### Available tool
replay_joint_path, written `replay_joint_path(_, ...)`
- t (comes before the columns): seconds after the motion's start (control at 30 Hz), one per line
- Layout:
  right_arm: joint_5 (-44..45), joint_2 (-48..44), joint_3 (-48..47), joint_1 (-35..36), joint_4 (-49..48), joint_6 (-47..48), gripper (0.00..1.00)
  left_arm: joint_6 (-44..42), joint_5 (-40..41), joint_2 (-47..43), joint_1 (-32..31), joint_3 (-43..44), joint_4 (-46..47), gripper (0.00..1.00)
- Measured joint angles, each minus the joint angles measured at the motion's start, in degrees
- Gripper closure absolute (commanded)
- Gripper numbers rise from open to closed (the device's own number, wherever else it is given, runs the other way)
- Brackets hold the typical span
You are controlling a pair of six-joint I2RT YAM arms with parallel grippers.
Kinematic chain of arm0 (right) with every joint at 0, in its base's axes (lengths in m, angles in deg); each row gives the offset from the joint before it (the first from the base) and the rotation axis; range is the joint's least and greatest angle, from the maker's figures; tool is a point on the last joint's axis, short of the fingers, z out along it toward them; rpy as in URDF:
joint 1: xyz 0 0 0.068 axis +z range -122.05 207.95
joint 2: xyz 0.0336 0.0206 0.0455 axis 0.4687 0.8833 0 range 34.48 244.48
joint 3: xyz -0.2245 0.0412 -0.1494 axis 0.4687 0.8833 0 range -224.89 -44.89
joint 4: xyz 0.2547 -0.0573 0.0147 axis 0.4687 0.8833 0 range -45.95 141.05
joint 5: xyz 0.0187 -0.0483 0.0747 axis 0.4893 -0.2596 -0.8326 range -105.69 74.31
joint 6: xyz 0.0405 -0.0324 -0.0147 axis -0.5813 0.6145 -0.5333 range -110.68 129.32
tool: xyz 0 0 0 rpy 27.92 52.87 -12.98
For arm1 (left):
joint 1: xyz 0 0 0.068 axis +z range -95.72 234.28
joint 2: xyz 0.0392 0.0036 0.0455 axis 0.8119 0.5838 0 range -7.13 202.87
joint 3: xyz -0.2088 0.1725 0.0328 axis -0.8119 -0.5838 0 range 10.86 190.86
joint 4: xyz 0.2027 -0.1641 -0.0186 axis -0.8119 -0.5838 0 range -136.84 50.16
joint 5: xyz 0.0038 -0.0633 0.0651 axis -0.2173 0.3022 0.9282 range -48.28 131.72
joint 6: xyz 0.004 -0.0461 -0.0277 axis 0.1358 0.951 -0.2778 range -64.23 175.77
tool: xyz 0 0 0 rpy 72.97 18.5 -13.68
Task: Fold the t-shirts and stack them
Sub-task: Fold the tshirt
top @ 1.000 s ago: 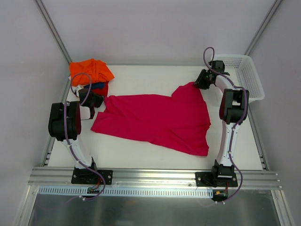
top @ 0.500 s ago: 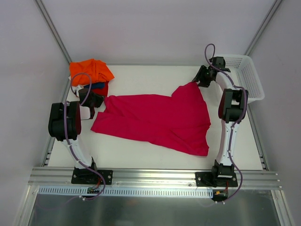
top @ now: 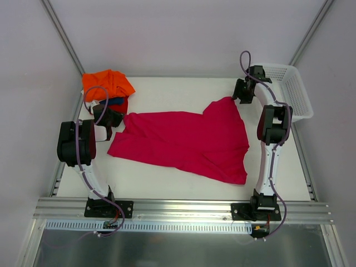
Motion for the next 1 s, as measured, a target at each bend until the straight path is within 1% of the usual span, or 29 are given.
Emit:
replay_joint_path(0.13, 3.7, 0.0, -0.8, 0.6, 2.2, 2.9, 0.43, 0.0, -0.2, 0.0, 0.0, 0.0, 0.1, 1.0)
replay_joint_path(0.3, 5.7, 0.4, -1.9, 1.6, 4.4, 4.9, 0.41, 0.0, -0.3, 0.2, 0.0, 0.0, 0.5, 1.0)
replay_joint_path(0.53, 4.0, 0.4, -4.5, 2.5, 4.2, 4.5, 0.41, 0.0, -0.3, 0.3, 0.0, 0.0, 0.7, 1.0)
replay_joint_path(1.0, 2.3, 1.0, -5.8, 3.8, 4.5, 2.6, 0.41, 0.0, -0.4, 0.3, 0.0, 0.0, 0.7, 1.0)
